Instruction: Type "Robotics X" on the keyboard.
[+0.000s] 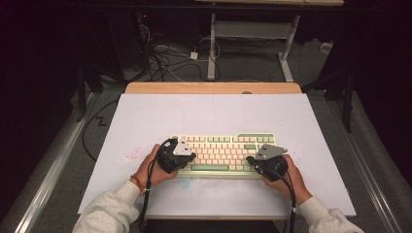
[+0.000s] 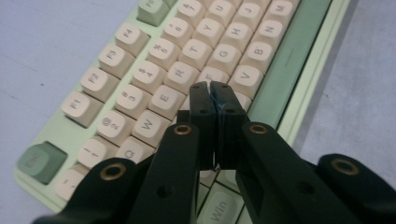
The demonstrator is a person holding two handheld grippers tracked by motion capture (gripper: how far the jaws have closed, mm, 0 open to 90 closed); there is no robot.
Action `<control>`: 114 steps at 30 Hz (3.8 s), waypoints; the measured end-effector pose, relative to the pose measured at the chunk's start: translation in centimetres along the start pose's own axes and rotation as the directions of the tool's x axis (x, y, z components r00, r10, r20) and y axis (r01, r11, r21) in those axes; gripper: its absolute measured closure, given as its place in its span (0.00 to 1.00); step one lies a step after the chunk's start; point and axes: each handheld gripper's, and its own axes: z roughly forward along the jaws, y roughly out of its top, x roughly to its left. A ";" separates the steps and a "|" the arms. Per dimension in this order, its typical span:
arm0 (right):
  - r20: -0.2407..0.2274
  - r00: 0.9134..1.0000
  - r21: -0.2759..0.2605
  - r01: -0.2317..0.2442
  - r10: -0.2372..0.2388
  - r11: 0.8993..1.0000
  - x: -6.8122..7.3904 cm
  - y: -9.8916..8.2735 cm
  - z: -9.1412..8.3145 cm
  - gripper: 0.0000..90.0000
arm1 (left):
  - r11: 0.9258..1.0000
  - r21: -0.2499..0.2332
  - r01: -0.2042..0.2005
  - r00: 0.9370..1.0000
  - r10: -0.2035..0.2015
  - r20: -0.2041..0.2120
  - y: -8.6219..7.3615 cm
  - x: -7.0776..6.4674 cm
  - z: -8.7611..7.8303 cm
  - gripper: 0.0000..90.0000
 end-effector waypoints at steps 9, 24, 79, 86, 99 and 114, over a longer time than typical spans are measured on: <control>0.024 1.000 -0.061 -0.015 0.016 0.998 0.0 0.6 -1.1 0.94 | 0.998 -0.055 0.007 0.998 -0.010 -0.063 -0.1 0.1 -0.8 0.82; 0.100 0.991 -0.138 -0.079 0.093 0.987 -0.6 0.8 -1.9 0.40 | 0.990 -0.140 0.007 0.982 -0.033 -0.184 -0.4 -0.1 -1.8 0.34; 0.272 0.959 -0.163 -0.039 0.083 0.986 -1.1 -1.4 -6.0 0.21 | 0.988 -0.140 -0.064 0.937 0.011 -0.350 -3.3 -0.7 -5.2 0.19; 0.278 0.957 -0.161 -0.042 0.086 0.986 -1.1 -2.1 -6.5 0.21 | 0.990 -0.131 -0.057 0.934 0.007 -0.357 -4.5 -0.6 -5.6 0.18; 0.302 0.947 -0.153 -0.063 0.108 0.986 -1.3 -3.7 -7.2 0.21 | 0.992 -0.124 -0.037 0.936 -0.009 -0.351 -6.1 -0.6 -5.9 0.18; 0.300 0.945 -0.132 -0.097 0.133 0.986 -1.3 -5.9 -7.2 0.19 | 0.997 -0.070 0.008 0.937 -0.032 -0.347 -9.2 -0.7 -6.0 0.18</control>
